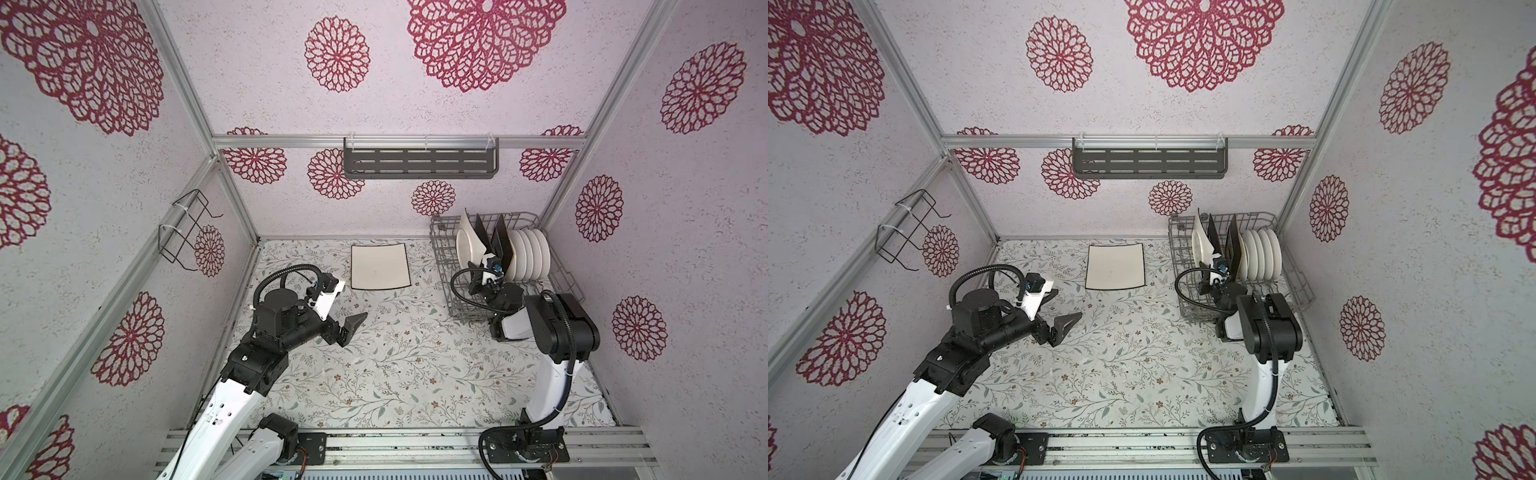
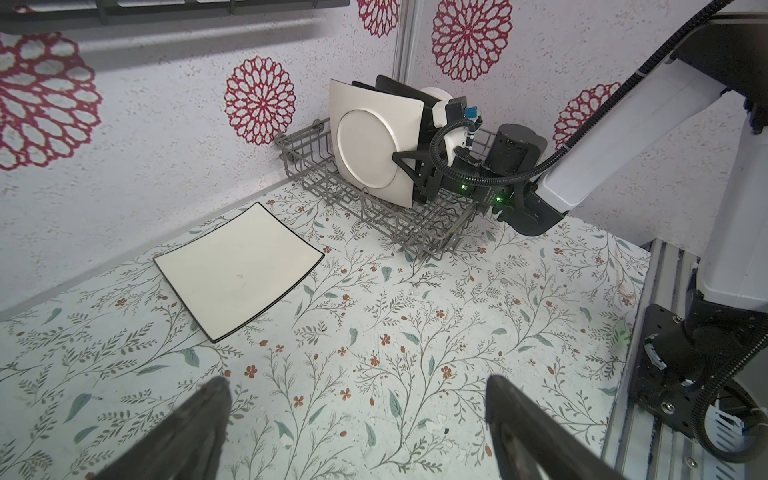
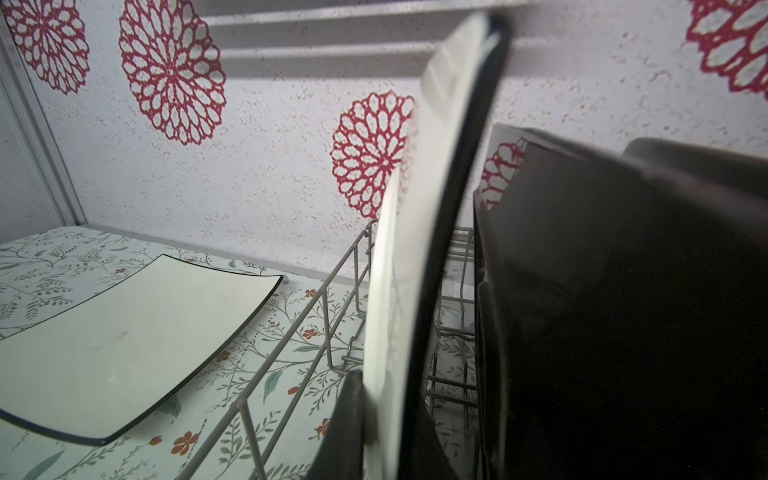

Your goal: Unload the plates from the dish rack

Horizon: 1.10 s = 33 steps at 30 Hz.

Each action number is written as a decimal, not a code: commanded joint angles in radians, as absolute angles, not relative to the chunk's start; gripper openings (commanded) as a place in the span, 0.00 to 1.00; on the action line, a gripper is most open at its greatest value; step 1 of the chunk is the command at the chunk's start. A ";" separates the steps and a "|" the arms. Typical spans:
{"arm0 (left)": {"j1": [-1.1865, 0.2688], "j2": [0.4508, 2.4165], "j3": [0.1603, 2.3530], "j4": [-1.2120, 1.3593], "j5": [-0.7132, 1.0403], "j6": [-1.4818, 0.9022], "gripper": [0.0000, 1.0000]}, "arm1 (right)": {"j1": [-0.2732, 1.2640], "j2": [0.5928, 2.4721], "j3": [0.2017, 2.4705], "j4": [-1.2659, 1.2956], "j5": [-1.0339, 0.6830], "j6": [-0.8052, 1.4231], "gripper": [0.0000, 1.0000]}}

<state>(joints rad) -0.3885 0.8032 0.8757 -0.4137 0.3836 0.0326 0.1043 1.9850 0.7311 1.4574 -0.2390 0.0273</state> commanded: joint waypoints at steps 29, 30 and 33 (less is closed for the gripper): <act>-0.398 0.663 0.809 -0.369 0.366 0.006 0.97 | 0.168 1.699 0.796 1.396 -0.235 -0.027 0.00; -0.397 0.657 0.806 -0.364 0.361 0.007 0.97 | 0.170 1.689 0.800 1.385 -0.237 -0.031 0.00; -0.397 0.649 0.790 -0.341 0.354 0.003 0.97 | 0.179 1.670 0.821 1.347 -0.257 -0.052 0.00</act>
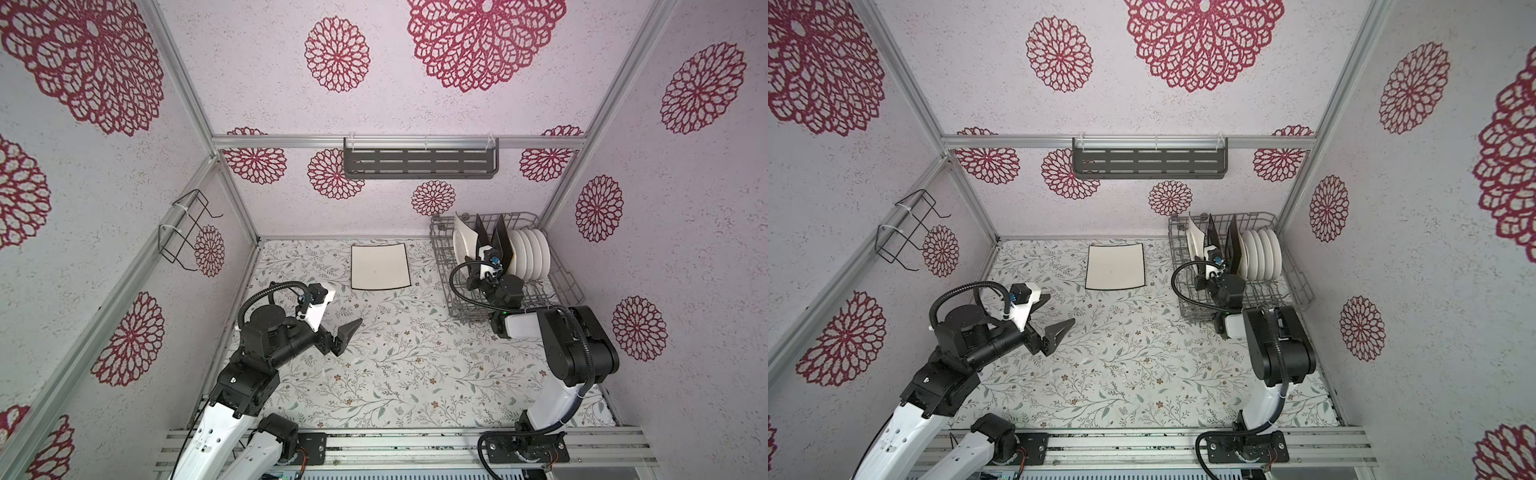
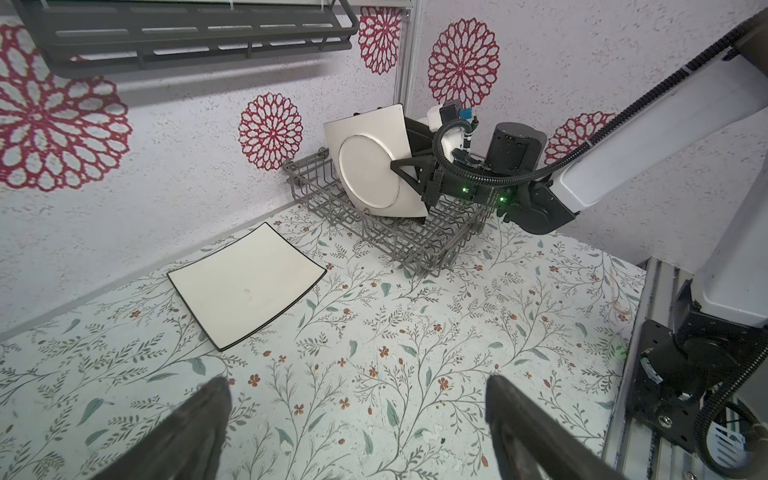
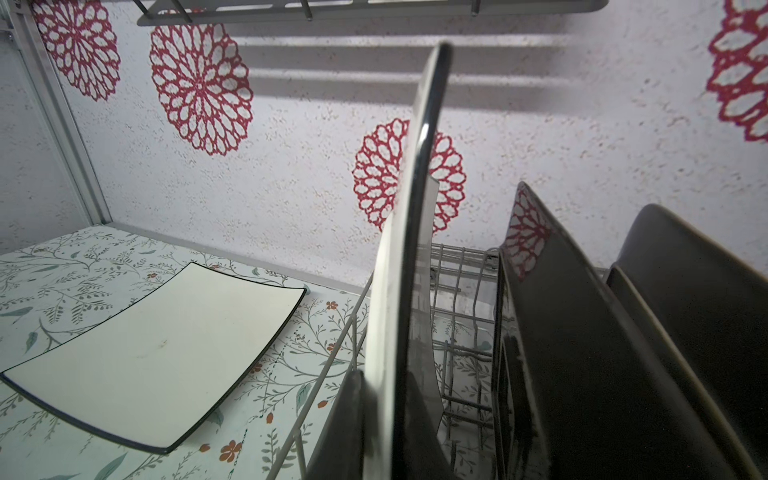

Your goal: Unload the plates from the dish rack

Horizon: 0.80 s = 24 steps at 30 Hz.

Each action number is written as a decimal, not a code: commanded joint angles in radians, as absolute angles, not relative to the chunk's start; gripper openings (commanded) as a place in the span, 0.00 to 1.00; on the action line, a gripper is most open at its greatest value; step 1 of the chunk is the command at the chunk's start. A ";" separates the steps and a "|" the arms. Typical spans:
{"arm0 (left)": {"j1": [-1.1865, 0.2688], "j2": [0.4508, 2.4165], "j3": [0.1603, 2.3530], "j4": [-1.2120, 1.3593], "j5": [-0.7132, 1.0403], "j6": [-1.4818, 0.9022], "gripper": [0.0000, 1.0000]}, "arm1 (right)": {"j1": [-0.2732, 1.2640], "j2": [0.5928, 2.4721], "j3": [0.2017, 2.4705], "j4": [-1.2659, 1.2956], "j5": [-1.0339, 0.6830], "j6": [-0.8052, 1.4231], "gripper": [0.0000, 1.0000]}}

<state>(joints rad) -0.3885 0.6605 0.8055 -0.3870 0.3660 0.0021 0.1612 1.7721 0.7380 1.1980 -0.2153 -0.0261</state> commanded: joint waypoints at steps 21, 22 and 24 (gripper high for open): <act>-0.395 0.661 0.793 -0.284 0.299 -0.073 0.97 | 0.257 1.512 0.886 1.146 -0.300 -0.261 0.00; -0.394 0.662 0.803 -0.282 0.286 -0.087 0.97 | 0.265 1.502 0.890 1.131 -0.303 -0.282 0.00; -0.389 0.672 0.835 -0.288 0.258 -0.126 0.97 | 0.287 1.477 0.898 1.094 -0.309 -0.334 0.00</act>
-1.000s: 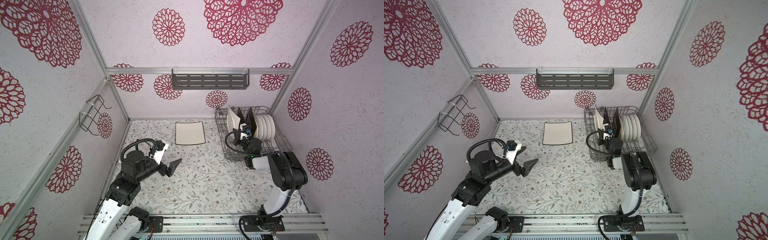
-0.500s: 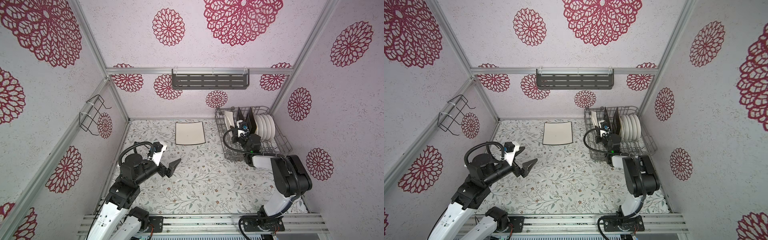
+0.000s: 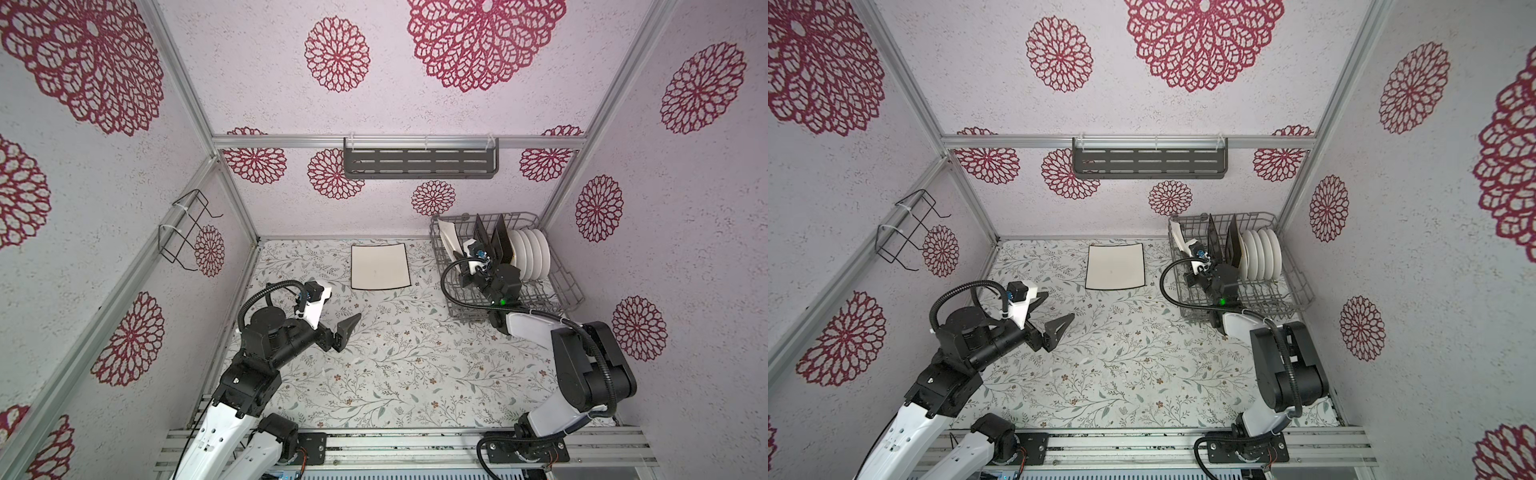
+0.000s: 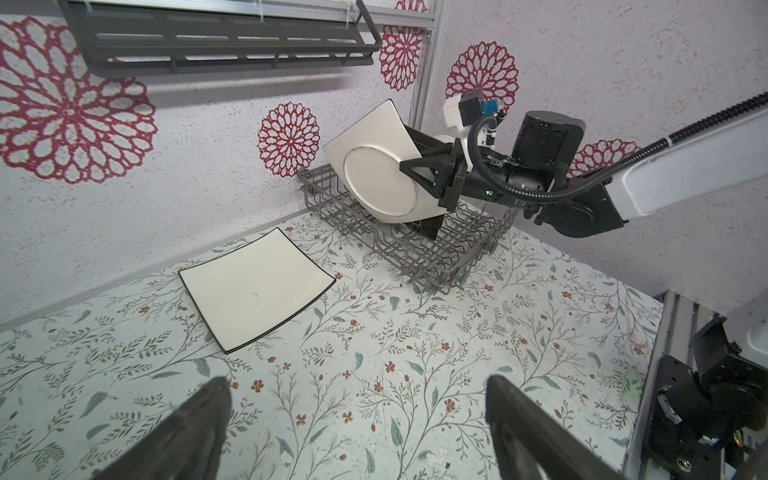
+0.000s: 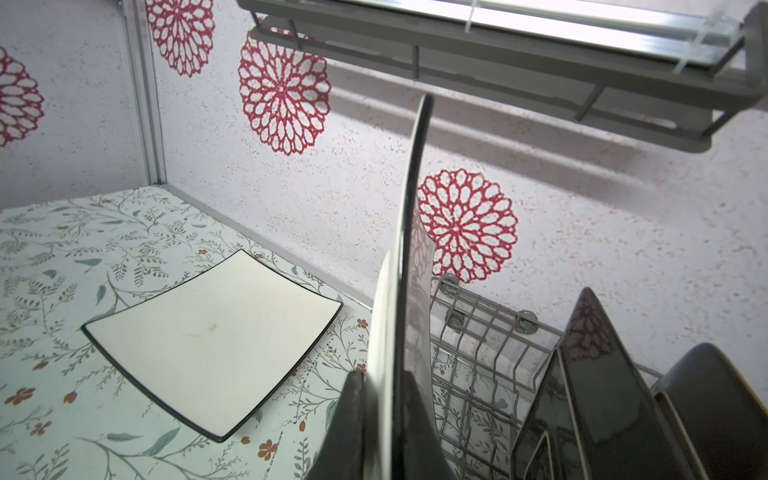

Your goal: Unload the plates from the dish rack

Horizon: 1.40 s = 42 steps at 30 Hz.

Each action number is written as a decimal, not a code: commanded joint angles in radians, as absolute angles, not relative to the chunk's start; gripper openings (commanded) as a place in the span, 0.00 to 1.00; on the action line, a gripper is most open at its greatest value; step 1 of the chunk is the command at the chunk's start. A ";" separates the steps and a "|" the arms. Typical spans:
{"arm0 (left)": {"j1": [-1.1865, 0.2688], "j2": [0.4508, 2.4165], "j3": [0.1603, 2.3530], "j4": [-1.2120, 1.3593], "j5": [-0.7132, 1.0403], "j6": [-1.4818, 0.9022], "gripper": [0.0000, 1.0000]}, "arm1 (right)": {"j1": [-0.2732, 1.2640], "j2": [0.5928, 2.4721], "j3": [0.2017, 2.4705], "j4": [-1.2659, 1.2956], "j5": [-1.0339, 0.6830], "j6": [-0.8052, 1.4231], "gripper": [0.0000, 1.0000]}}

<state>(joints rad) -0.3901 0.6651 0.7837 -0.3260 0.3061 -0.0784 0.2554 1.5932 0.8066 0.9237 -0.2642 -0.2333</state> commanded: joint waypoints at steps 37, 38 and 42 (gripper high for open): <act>-0.145 1.167 1.103 -0.147 0.795 -0.714 0.99 | 0.766 1.247 0.904 0.726 -0.053 -1.255 0.00; -0.143 1.170 1.101 -0.158 0.788 -0.711 0.99 | 0.777 1.253 0.909 0.722 -0.043 -1.274 0.00; -0.131 1.184 1.092 -0.186 0.768 -0.710 0.99 | 0.806 1.267 0.917 0.735 -0.019 -1.318 0.00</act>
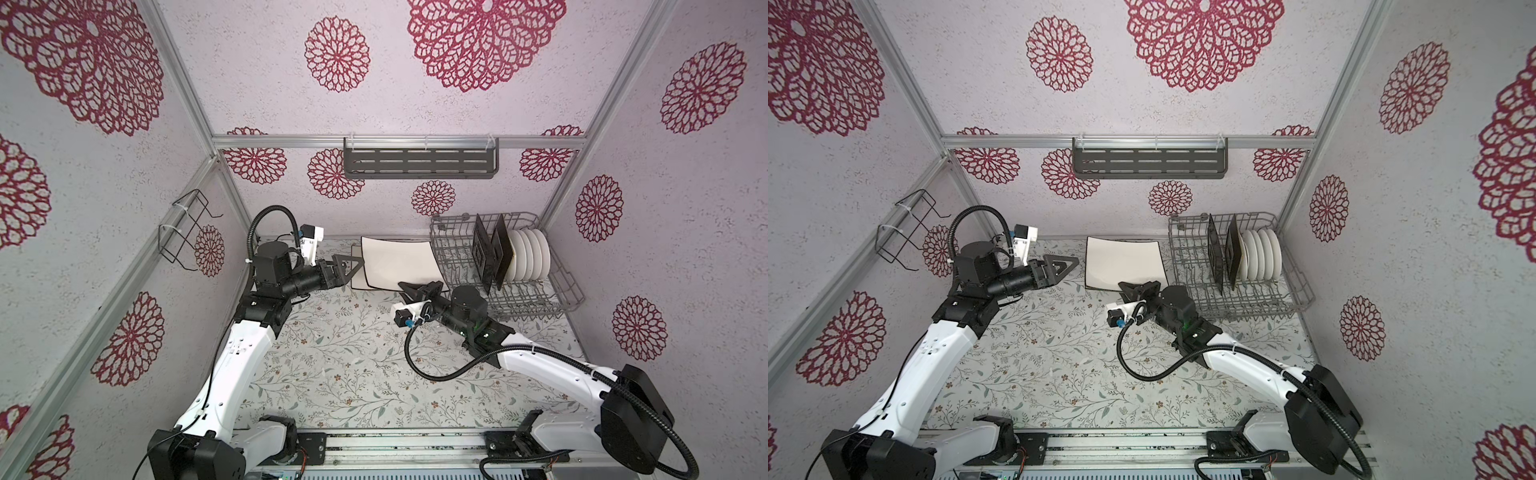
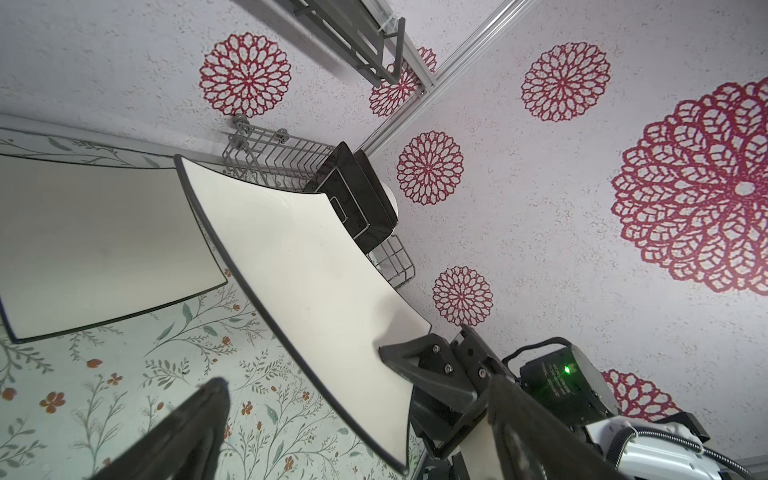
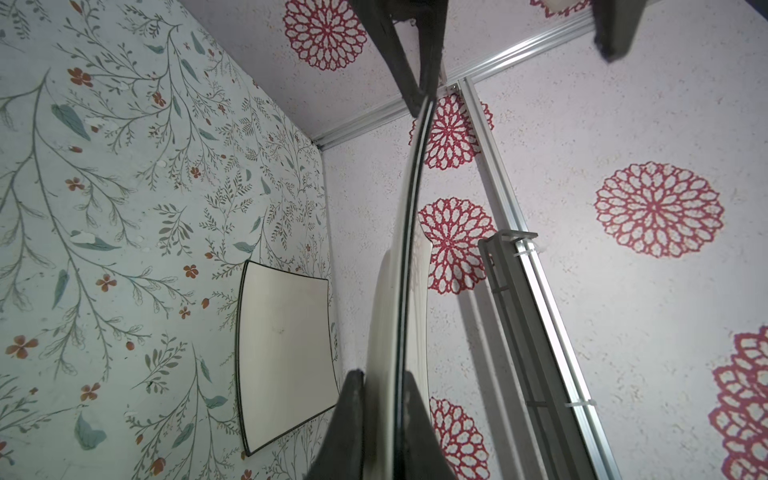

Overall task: Unload the plates from the dish rack
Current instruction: 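Lift the white plate out of the rack toward the left gripper, then grasp the plate edge with the left gripper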

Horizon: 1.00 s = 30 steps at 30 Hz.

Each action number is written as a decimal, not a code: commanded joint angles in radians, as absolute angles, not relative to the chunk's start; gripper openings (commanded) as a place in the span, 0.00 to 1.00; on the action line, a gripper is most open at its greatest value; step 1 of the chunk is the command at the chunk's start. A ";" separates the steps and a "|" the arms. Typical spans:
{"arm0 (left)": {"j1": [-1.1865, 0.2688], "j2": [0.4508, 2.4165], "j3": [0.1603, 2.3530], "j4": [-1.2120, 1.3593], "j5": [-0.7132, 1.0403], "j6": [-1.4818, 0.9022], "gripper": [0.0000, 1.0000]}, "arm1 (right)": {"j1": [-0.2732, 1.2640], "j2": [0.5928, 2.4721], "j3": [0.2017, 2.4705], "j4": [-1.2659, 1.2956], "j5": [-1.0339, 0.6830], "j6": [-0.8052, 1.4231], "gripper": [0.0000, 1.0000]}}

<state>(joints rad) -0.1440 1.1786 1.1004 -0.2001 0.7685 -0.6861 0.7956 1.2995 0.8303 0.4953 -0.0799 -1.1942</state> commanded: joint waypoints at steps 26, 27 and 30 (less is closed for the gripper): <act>-0.125 1.252 1.039 -0.132 0.780 -0.765 0.98 | 0.942 1.306 0.904 0.891 0.051 -1.473 0.00; -0.126 1.255 1.039 -0.130 0.781 -0.767 0.98 | 0.947 1.307 0.905 0.890 0.051 -1.474 0.00; -0.126 1.262 1.037 -0.126 0.783 -0.771 0.97 | 0.959 1.310 0.910 0.893 0.050 -1.478 0.00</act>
